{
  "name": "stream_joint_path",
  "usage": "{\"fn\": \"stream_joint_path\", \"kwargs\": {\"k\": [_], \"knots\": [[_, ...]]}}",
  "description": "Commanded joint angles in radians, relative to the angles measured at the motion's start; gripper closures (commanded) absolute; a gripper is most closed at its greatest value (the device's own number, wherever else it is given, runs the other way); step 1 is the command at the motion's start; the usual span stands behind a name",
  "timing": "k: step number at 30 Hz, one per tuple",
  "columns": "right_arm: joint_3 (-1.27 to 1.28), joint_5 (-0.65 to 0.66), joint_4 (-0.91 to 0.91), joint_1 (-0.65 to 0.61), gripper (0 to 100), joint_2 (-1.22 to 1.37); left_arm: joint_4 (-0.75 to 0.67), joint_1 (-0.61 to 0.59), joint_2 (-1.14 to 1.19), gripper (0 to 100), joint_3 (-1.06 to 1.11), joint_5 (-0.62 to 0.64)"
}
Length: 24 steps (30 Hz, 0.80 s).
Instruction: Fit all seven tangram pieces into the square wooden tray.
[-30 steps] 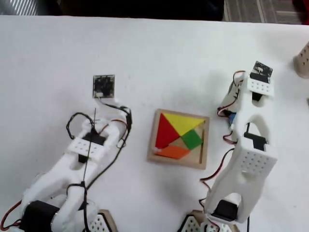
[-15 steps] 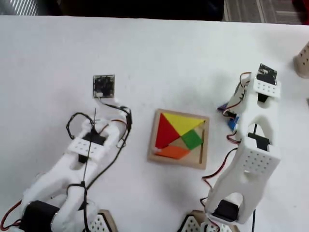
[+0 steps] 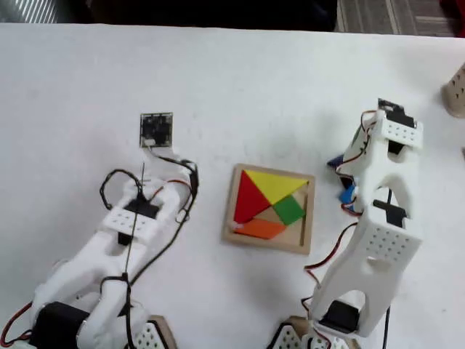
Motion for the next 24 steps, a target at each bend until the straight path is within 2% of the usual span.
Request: {"fn": "stream_joint_path", "kwargs": {"k": [1,6,9,13,17,24], "knots": [[0.12,0.052,-0.005,-0.002,92.6,-0.139,-0.023,-0.007,-0.028,98,-0.011,-0.014],[0.41,0.051,-0.14,0.002,90.2,-0.386,-0.023,-0.007,-0.028,98,-0.011,-0.014],[0.543,0.052,-0.162,0.036,89.2,-0.495,-0.021,-0.001,-0.028,98,-0.009,-0.017],[0.68,0.051,-0.229,0.087,88.9,-0.568,-0.02,0.012,-0.028,98,-0.009,-0.103],[0.73,0.058,-0.268,0.085,88.9,-0.604,-0.023,0.035,-0.028,98,0.006,-0.121],[0.729,0.06,-0.272,-0.051,86.1,-0.644,-0.025,0.025,-0.03,97,0.008,-0.147]]}}
